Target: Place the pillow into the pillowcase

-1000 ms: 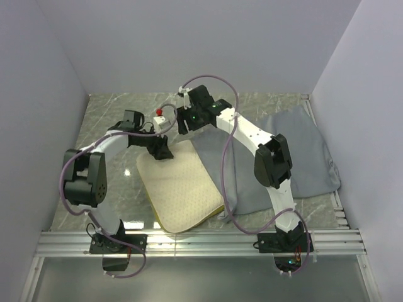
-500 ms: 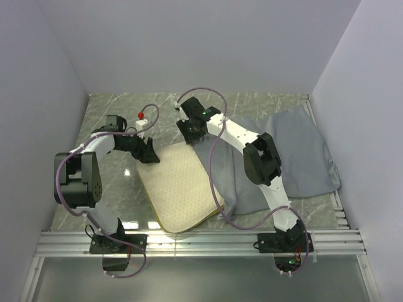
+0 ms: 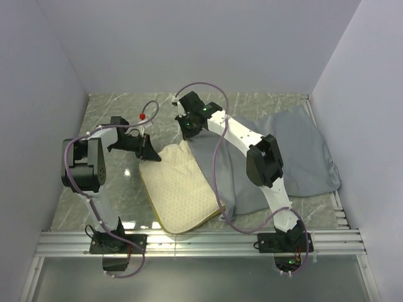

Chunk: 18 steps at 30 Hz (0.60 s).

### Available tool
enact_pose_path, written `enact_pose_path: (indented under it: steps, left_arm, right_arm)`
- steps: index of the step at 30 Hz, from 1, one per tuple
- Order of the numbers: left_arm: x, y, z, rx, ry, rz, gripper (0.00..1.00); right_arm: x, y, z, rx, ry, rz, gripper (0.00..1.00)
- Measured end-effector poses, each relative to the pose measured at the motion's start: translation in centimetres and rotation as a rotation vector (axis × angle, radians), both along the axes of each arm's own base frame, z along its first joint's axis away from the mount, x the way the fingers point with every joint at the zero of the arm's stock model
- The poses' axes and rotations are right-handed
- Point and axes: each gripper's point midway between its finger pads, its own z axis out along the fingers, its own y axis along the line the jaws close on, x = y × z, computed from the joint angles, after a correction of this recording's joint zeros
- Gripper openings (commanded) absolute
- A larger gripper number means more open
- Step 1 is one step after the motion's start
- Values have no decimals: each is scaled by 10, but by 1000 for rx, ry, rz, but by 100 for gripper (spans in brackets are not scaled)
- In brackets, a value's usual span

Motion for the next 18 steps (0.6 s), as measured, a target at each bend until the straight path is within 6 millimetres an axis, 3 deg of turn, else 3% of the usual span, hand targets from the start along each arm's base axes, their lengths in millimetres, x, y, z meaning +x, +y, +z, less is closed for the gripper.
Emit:
enact_pose_path:
  steps: [10, 18]
  left_arm:
    - [-11, -23, 59, -229, -84, -164, 0]
    - [-23, -28, 49, -318, -9, -171, 1]
  right_arm:
    - [-64, 62, 62, 193, 41, 152, 0]
    - [-85, 78, 95, 346, 127, 182, 0]
